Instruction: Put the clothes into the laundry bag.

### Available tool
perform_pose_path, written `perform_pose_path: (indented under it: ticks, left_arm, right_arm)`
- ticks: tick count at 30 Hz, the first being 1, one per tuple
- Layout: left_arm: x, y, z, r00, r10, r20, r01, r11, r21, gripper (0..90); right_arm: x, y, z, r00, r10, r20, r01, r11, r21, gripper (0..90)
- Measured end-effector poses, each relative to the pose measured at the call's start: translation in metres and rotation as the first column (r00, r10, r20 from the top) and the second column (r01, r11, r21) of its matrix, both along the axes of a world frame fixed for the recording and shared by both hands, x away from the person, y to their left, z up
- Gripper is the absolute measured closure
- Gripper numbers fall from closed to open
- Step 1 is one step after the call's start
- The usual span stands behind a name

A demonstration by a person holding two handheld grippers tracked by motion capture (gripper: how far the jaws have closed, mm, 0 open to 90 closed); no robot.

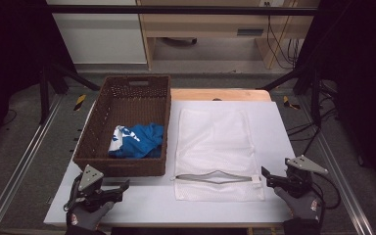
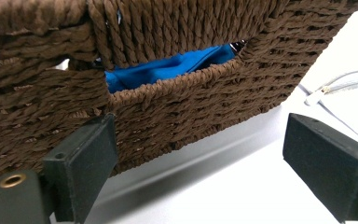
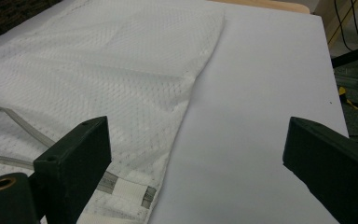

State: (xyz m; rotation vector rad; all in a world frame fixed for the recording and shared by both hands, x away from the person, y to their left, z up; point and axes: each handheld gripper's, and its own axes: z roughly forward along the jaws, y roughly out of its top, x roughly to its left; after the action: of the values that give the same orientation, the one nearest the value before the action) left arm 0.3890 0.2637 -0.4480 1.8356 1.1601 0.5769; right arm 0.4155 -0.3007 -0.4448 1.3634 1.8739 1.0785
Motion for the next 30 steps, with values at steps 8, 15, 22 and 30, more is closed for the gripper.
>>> perform_pose_path:
  ticks: [8,15,22,30]
  left_arm:
    - [-0.002,-0.001,0.004,0.9999,0.002,0.012,-0.001,1.0000,-0.009,9.7]
    - [-0.005,0.001,0.012,0.9991,0.014,0.040,-0.013,0.9996,-0.026,9.6]
    - [-0.008,0.003,0.022,0.9974,0.028,0.067,-0.025,0.9989,-0.040,9.6]
    - [-0.009,0.006,0.031,0.9955,0.036,0.088,-0.031,0.9979,-0.056,9.6]
  right_arm:
    - [0.000,0.002,-0.001,1.0000,-0.001,0.004,0.001,1.000,0.006,9.1]
    - [0.001,0.015,0.001,0.9996,0.024,0.011,-0.024,1.000,-0.001,10.5]
    - [0.002,0.027,-0.001,0.9990,0.044,-0.011,-0.044,0.999,-0.005,10.5]
    - [0.002,0.029,0.000,0.9992,0.039,-0.004,-0.039,0.999,-0.009,10.5]
